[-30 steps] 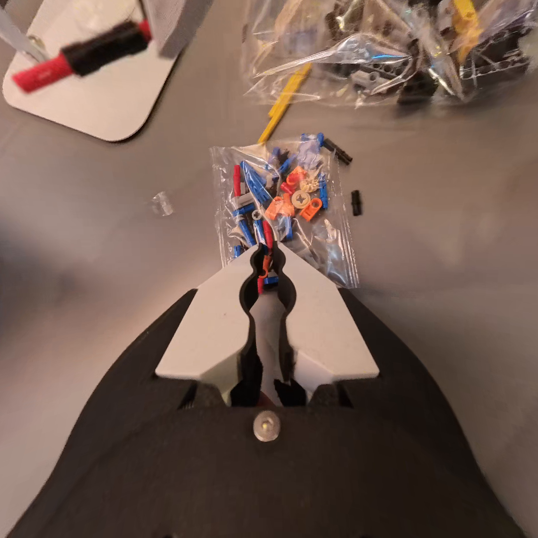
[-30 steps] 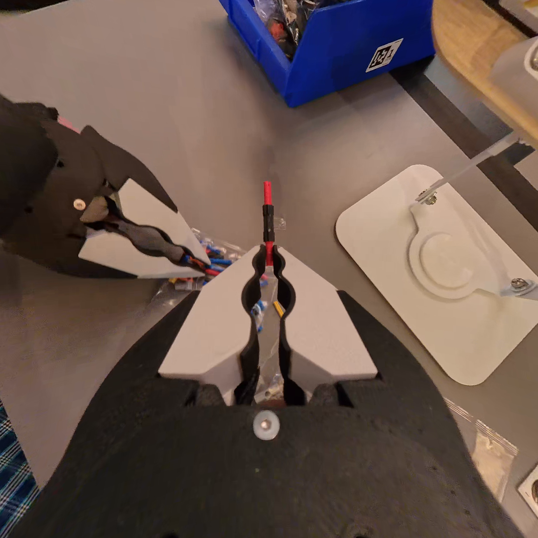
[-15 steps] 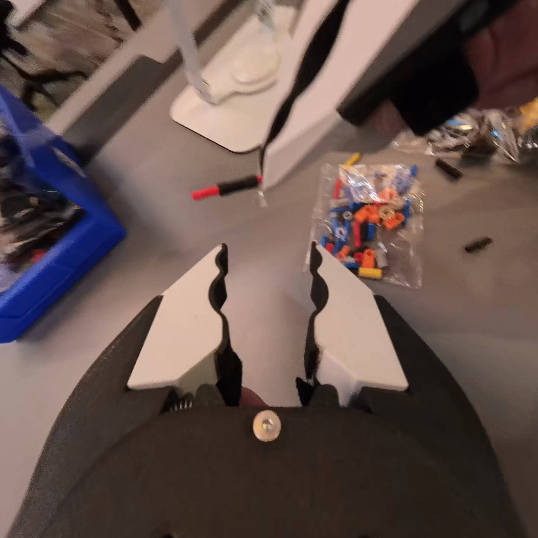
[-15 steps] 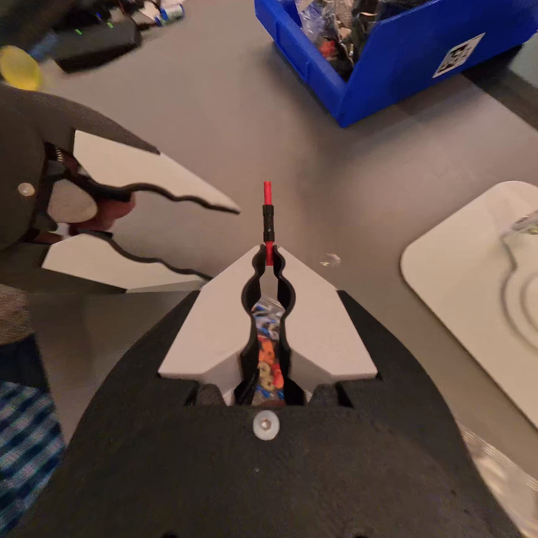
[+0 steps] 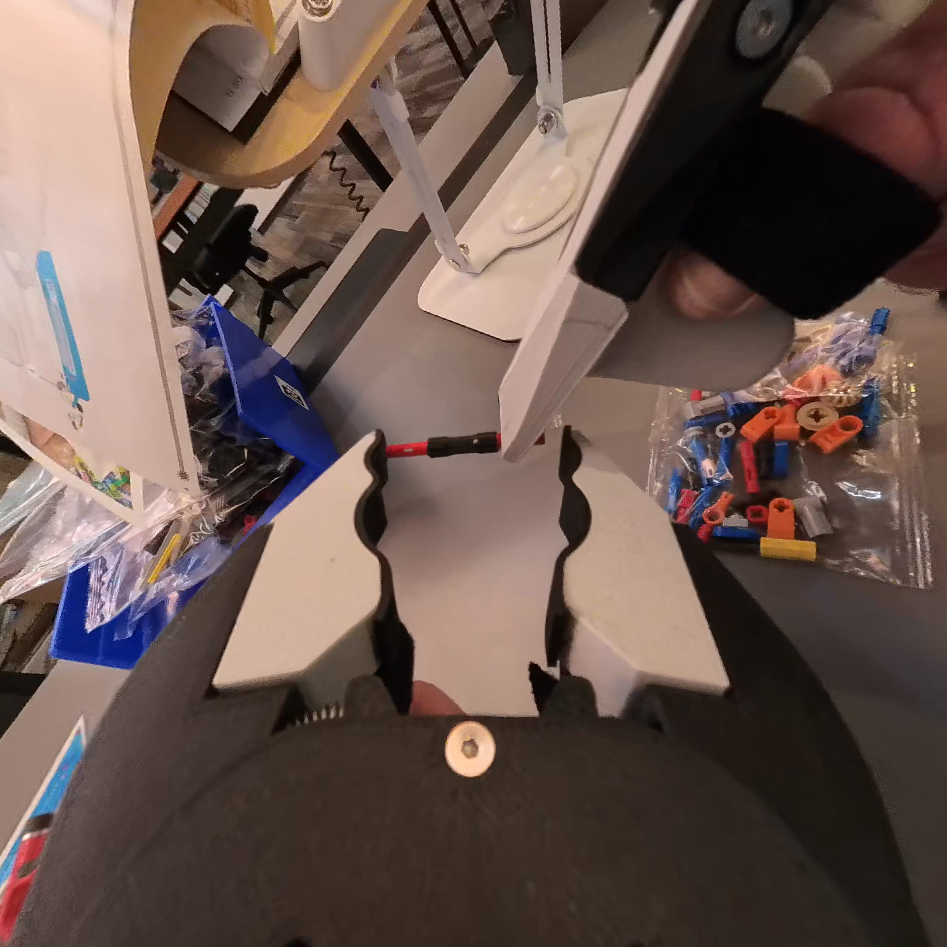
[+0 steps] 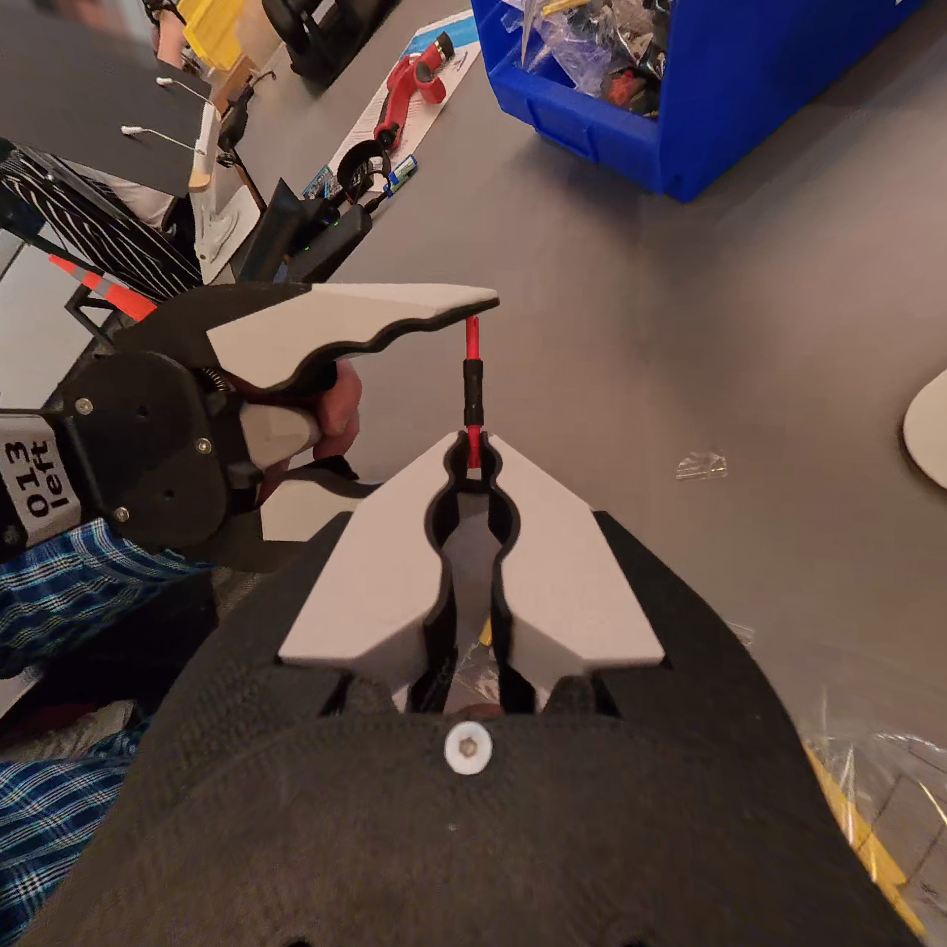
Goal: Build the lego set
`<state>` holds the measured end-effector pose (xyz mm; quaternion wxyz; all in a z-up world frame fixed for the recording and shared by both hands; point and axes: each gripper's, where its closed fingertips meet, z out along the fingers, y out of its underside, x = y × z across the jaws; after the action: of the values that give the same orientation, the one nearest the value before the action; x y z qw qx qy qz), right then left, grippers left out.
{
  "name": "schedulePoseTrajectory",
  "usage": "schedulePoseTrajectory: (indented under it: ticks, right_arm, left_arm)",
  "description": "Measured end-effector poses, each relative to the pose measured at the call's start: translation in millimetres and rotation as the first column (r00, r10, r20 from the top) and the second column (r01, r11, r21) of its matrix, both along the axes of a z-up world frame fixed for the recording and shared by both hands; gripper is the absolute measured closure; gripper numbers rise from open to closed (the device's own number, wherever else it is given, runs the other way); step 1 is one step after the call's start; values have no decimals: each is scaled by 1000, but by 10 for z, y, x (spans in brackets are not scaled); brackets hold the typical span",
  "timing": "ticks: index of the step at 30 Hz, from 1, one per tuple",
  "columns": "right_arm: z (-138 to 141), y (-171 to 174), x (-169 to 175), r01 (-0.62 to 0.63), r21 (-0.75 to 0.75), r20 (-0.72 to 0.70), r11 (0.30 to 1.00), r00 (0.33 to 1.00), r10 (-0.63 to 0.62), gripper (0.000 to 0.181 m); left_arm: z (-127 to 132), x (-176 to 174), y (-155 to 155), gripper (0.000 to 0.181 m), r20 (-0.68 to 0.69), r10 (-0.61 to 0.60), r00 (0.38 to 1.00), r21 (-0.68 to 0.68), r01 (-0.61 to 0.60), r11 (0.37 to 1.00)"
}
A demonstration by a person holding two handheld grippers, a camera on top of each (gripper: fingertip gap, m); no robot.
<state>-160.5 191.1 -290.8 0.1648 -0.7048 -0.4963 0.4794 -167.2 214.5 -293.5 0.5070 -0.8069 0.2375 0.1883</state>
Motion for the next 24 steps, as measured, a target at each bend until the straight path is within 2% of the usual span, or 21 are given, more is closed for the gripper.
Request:
schedulePoseTrajectory:
  ticks: [2,9,14,15,20,22,24]
  right_arm:
    - [-17,-5,2,-1,-1,1,1000,1000,1,180]
    - [-44,21,0,5,-27,-6,1000,1000,-5,180]
    - [-25,111,33,39,-1,5,999,999,-39,155]
    - [-20,126,52,42,11,9,999,999,-42,155]
    - [-7,194,209,54,94,31,994,998,-57,155]
    - [-21,207,295,57,111,40,992,997,-61,155]
    - [-49,209,382,54,129,54,990,997,-61,156]
  left_arm:
    - [-8,-23,3,122,20,7,1000,-2,-7,1000]
    - [-27,-30,34,123,-7,-1,1000,2,1,1000]
    - [-46,-8,43,123,-18,-39,999,-15,39,999]
    - [-65,-2,36,123,-20,-59,998,-28,59,998]
    - [-282,-22,-85,123,12,-207,978,-175,206,963]
    - [-442,-14,-183,123,48,-293,955,-273,295,916]
    - [-590,-96,-230,123,35,-337,941,-350,327,878]
